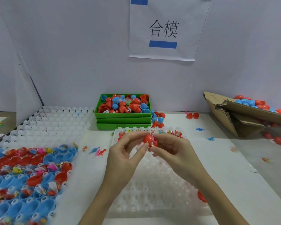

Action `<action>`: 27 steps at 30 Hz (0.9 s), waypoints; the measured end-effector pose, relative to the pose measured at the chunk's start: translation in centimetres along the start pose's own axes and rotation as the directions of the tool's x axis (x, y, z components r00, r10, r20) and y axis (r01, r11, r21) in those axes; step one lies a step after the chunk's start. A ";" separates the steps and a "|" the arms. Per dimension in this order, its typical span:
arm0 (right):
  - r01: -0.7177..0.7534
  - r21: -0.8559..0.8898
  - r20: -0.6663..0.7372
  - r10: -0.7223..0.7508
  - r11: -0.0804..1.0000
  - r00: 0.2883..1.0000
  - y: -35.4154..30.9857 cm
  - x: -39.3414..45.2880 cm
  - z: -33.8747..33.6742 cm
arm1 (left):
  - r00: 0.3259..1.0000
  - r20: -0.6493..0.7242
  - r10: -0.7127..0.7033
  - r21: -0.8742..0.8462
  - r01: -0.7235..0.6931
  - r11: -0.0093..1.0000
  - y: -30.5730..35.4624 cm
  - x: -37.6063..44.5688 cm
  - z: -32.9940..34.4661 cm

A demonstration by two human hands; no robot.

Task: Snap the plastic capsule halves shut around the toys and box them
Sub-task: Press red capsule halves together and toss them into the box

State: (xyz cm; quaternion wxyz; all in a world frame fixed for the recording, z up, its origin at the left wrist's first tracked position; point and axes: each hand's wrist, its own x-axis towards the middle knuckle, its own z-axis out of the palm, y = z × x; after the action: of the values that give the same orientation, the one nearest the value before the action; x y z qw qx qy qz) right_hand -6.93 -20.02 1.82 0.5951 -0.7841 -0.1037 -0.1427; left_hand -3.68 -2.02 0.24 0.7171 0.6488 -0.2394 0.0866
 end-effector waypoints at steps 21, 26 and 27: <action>0.306 -0.516 0.002 -0.356 0.800 0.935 0.3 -0.6 2.2 | 0.983 -0.124 0.137 0.342 -0.088 0.936 -0.2 -0.4 0.2; 0.325 -0.503 -0.035 -0.394 0.801 0.918 0.4 -0.5 2.6 | 0.989 -0.146 -0.002 0.137 0.022 0.990 -0.2 -0.2 0.3; 0.324 -0.487 -0.047 -0.395 0.811 0.917 0.3 -0.5 2.6 | 0.989 -0.146 -0.024 0.095 0.038 0.995 -0.2 -0.2 0.3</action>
State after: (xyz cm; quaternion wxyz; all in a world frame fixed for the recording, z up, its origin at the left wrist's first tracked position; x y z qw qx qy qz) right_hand -7.00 -17.63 0.69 0.3555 -0.8578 -0.1690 -0.3306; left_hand -3.84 -2.31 -0.01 0.7014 0.6786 -0.1721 0.1338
